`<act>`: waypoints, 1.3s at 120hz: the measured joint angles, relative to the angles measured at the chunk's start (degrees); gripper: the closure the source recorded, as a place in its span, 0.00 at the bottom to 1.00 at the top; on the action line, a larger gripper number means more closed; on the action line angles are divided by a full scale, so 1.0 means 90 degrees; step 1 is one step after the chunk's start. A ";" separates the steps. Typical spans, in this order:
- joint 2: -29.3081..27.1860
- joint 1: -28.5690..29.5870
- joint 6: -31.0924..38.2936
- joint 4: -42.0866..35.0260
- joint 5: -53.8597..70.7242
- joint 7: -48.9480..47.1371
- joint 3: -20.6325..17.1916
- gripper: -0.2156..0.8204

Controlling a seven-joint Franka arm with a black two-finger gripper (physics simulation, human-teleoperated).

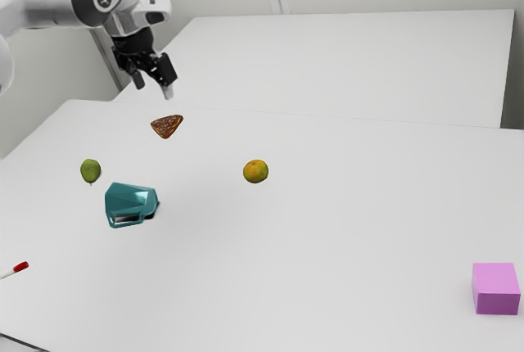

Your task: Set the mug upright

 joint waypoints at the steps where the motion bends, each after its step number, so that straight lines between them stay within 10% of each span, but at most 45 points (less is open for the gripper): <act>1: -0.0012 0.0001 0.0005 -0.0015 -0.0002 0.0001 0.0003 0.21; 32: 0.0331 0.0320 -0.0137 -0.0112 -0.1297 0.0026 0.0953 0.21; 50: 0.0823 0.2070 -0.0589 0.0078 -0.2169 0.0153 -0.0084 0.21; 76: 0.1515 0.3537 -0.1112 0.0053 -0.3054 0.0543 -0.0489 0.21; 156: 0.2597 0.4162 -0.1007 -0.0856 -0.4486 0.2376 -0.0034 0.23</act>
